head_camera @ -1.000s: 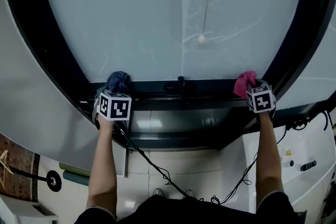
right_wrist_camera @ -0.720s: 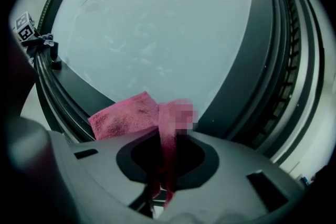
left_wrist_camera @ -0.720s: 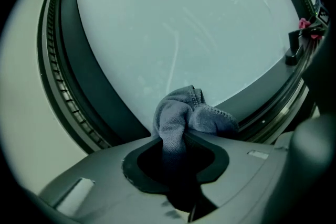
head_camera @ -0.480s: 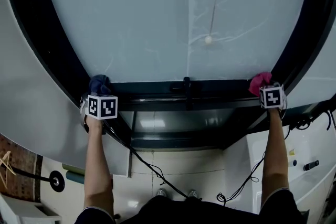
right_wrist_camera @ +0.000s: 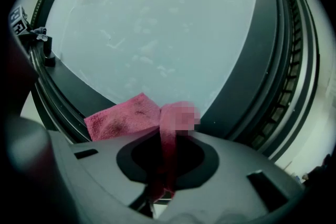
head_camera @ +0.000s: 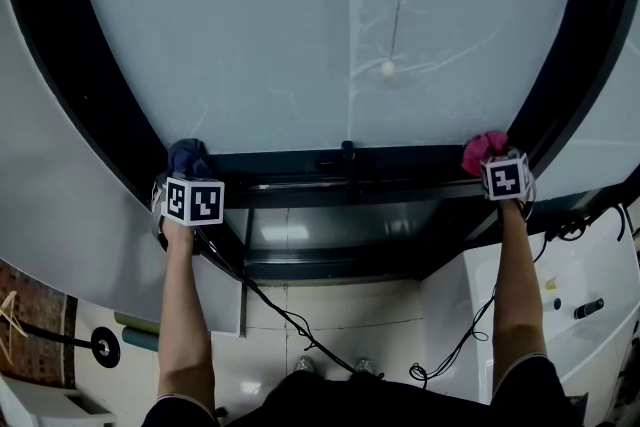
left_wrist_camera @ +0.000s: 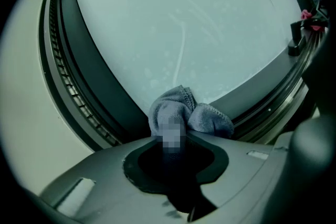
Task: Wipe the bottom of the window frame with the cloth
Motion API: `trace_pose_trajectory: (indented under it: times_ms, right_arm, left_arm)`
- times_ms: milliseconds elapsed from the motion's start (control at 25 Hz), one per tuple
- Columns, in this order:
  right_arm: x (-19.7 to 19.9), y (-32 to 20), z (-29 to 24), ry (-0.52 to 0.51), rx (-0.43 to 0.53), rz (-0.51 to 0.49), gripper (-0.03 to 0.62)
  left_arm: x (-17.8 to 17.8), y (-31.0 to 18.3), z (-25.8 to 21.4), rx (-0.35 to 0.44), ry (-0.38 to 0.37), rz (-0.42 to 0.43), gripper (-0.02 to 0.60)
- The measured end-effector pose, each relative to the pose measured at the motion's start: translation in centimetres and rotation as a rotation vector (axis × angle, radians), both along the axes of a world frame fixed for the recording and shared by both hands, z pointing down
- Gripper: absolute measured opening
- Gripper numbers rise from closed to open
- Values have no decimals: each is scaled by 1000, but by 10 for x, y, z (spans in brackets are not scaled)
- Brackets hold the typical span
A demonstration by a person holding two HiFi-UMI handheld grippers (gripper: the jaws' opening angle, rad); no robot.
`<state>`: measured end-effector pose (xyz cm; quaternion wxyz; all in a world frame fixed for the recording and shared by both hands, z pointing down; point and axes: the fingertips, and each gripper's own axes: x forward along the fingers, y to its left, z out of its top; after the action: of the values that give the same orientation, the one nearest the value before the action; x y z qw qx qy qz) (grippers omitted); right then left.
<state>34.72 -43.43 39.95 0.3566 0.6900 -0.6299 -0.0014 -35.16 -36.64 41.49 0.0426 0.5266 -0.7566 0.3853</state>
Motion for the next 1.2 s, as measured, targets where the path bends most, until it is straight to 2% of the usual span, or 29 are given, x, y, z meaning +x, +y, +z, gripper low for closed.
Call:
trace_pose_trajectory:
  times_ms: [120, 280, 840, 1080, 1200]
  right_arm:
    - [-20, 1, 2, -23, 1, -40, 56]
    - [-53, 3, 3, -29, 12, -96, 55]
    - [-194, 12, 11, -49, 7, -356, 54]
    - [-261, 18, 11, -83, 17, -486, 54]
    - [-277, 20, 12, -102, 17, -503, 49]
  left_arm:
    - [21, -4, 0, 7, 46, 37, 74]
    - [63, -8, 2, 33, 149, 114, 72]
    - [222, -18, 8, 46, 289, 381, 72]
    - [263, -19, 8, 62, 339, 464, 74]
    - [269, -20, 10, 53, 353, 479, 72]
